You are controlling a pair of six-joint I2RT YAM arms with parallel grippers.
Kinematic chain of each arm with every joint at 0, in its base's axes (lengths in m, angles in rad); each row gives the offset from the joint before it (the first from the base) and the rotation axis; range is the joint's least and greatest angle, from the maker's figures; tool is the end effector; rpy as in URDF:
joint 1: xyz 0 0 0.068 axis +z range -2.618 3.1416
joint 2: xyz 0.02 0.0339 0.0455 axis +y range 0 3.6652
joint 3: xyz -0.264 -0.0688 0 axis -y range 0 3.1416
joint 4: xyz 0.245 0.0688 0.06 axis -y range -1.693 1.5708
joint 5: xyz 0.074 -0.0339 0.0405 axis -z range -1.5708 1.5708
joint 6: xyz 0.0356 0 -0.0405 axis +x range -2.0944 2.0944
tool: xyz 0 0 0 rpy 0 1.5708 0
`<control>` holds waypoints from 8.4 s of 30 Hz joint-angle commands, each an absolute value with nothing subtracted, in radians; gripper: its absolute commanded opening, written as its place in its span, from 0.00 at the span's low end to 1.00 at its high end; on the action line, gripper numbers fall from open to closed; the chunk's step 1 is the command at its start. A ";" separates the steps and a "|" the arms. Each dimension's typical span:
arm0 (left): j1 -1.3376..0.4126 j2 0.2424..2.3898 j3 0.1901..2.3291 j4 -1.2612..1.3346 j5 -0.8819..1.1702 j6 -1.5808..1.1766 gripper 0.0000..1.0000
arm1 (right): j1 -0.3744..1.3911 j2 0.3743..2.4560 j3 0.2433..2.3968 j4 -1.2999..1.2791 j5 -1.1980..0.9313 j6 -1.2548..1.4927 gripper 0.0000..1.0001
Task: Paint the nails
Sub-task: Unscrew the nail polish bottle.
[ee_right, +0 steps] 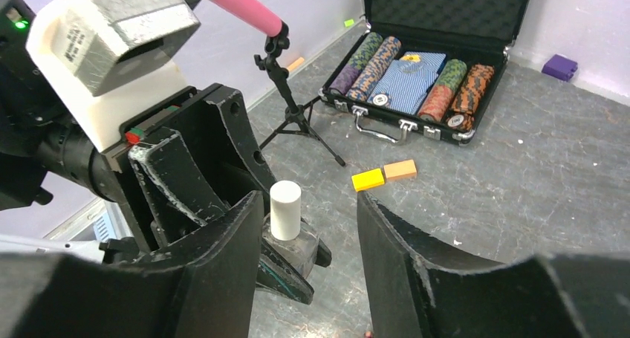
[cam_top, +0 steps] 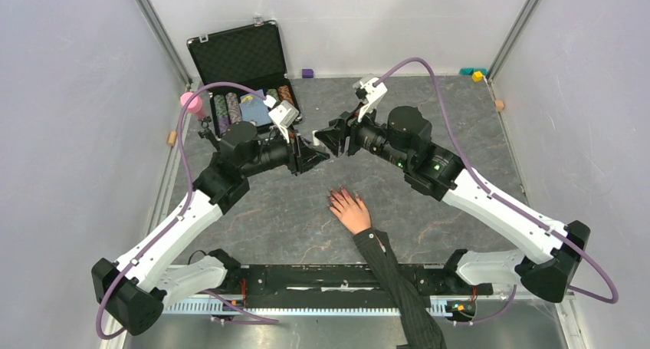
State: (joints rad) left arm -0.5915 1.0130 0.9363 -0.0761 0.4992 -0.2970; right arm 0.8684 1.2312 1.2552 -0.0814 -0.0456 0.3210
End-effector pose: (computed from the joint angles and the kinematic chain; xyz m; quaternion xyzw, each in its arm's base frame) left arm 0.1840 -0.1442 0.3625 0.2670 0.7039 -0.4404 0.4891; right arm 0.1828 0.2185 0.4220 -0.2116 0.6956 0.3983 0.5592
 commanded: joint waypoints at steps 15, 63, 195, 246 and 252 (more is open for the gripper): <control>-0.594 1.018 0.986 -0.070 0.499 -0.257 0.02 | 0.923 1.312 1.351 -0.123 -0.006 0.293 0.45; -0.583 0.970 0.942 0.270 1.103 -0.448 0.43 | 0.822 1.109 1.086 0.179 -0.592 0.169 0.00; -0.581 0.970 0.959 0.005 0.618 -0.245 0.02 | 0.908 1.270 1.343 -0.103 -0.120 0.346 0.35; -0.582 0.924 0.977 0.089 1.026 -0.311 0.02 | 0.761 1.074 1.058 0.268 -0.606 0.274 0.61; -0.583 0.921 0.980 -0.070 0.720 -0.208 0.02 | 0.752 1.038 1.018 0.264 -0.440 0.283 0.75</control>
State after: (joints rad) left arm -0.5797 0.9394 0.9428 0.0418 0.9459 -0.3119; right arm 0.7563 1.0775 1.0466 0.2531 -0.5835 0.2802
